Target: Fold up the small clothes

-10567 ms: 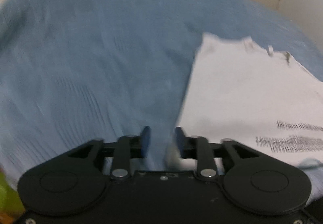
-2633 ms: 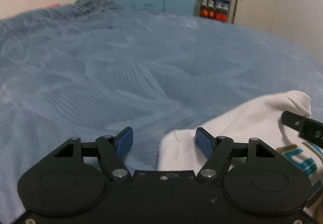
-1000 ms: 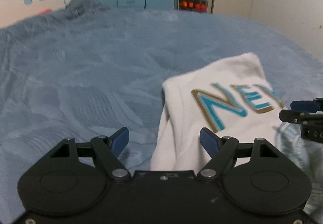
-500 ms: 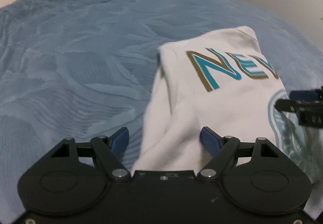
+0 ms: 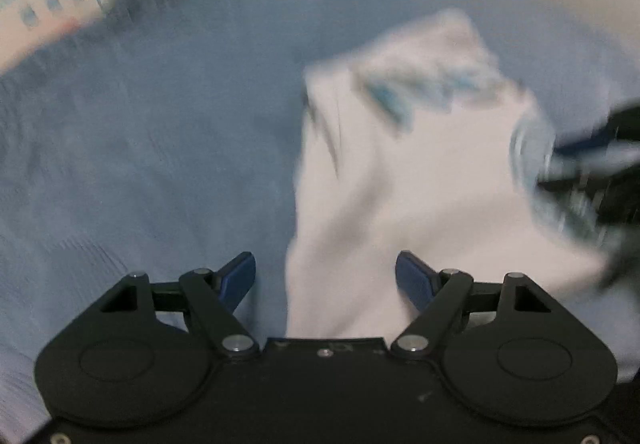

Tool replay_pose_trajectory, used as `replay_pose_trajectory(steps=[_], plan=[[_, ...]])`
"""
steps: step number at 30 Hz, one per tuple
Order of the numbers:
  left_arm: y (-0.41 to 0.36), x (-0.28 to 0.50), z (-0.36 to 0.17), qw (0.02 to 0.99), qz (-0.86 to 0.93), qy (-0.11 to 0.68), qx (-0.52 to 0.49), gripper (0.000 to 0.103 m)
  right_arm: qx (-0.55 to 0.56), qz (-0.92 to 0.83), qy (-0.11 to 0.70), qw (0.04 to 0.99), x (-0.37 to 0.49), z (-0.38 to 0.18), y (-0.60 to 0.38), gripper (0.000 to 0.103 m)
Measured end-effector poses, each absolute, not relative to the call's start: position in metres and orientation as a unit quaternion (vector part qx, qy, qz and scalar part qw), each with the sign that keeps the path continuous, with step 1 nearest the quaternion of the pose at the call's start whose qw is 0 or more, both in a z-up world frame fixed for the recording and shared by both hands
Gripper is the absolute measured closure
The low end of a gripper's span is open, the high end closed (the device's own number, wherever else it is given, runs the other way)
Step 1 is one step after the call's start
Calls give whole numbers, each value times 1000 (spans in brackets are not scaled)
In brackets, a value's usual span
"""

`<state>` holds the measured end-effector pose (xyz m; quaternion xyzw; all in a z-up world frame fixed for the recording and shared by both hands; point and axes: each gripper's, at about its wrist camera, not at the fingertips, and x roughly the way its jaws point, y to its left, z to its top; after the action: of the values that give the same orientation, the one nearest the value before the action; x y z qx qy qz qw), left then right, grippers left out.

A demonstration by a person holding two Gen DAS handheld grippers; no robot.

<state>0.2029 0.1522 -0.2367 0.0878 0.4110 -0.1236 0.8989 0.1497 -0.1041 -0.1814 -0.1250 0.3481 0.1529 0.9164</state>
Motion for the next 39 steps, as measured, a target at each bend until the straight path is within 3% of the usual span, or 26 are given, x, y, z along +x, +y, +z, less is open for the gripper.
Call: replay_pose_trajectory(steps=[3,9,12,17,22,29,32,35,39], plan=[[162,201,-245,903,-124,408,49,22,-126,148,347,917,148,-176,-101,48],[145,187,-215,915,-111,369,123,24,-138,149,324,924,137,-148,-99,50],[142,182,-207,922,-126,350,107,24,-138,161,331,919,135,-151,-103,50],[140,203,-247,891,-134,425,83,20,-199,154,357,900,133,-190,-91,48],[148,213,-233,890,-118,439,42,21,-208,148,358,898,133,-180,-86,48],[151,206,-186,931,-103,349,30,22,-172,114,343,916,139,-156,-98,48],[152,213,-201,919,-99,380,22,22,-160,99,369,910,143,-164,-104,48],[147,220,-243,883,-86,458,59,18,-153,95,381,907,140,-179,-109,47],[147,214,-231,886,-68,455,54,19,-130,90,390,907,138,-172,-115,47]])
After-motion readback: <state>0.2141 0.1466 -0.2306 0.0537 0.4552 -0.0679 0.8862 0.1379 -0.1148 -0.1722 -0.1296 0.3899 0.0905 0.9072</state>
